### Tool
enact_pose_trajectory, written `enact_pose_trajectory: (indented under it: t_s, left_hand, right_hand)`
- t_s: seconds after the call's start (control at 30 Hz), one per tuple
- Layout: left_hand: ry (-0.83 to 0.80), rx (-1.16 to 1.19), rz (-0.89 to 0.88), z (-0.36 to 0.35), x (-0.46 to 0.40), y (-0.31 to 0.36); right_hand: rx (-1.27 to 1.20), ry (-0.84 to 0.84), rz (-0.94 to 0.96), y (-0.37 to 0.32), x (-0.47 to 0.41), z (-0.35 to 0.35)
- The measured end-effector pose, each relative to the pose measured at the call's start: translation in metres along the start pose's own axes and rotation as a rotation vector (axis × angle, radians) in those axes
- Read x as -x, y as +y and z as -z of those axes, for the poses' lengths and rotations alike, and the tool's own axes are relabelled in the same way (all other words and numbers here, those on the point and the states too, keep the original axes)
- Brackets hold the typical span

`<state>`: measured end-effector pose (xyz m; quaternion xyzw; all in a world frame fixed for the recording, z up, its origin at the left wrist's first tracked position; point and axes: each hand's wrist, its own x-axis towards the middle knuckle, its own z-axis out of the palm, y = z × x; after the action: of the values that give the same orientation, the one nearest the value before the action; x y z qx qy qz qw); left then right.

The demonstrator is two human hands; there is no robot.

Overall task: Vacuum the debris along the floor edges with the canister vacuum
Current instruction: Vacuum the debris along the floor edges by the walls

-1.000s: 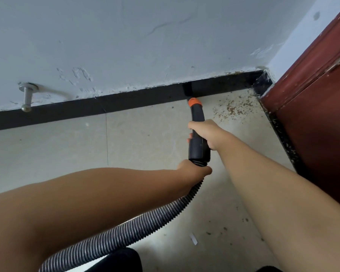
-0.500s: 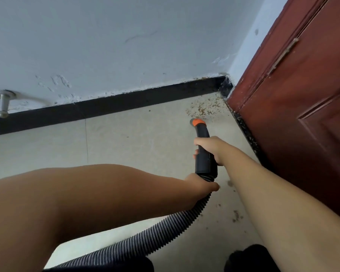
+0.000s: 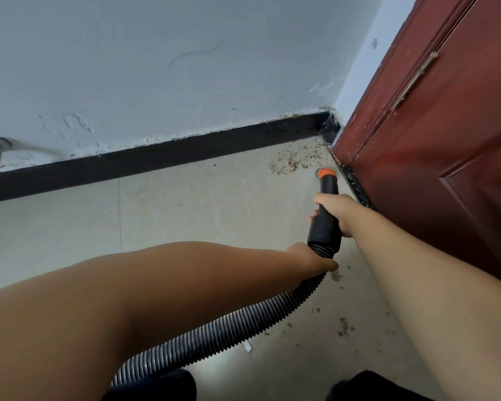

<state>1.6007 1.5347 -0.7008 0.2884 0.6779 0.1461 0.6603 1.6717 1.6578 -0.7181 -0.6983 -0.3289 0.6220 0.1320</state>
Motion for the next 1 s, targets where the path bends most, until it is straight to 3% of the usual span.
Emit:
enact_pose_trajectory:
  t_s: [0.23, 0.47, 0.6, 0.8, 1.0]
  left_hand:
    - [-0.1, 0.023, 0.019, -0.003, -0.005, 0.02]
    - [-0.007, -0.163, -0.058, -0.008, -0.004, 0.007]
    - [-0.058, -0.14, -0.053, -0.001, 0.003, -0.005]
    - [-0.329, 0.173, 0.04, 0.02, 0.02, -0.028]
    - [-0.268, 0.311, 0.06, 0.037, 0.021, -0.047]
  right_hand:
    - [-0.042, 0.084, 0.005, -0.005, -0.018, 0.024]
    - [-0.011, 0.155, 0.052, 0.006, -0.016, 0.016]
    - [0.015, 0.069, 0.004, 0.009, 0.0, 0.006]
    - [0.046, -0.149, -0.044, 0.005, 0.022, -0.024]
    - [0.207, -0.258, 0.011, 0.0, 0.023, -0.06]
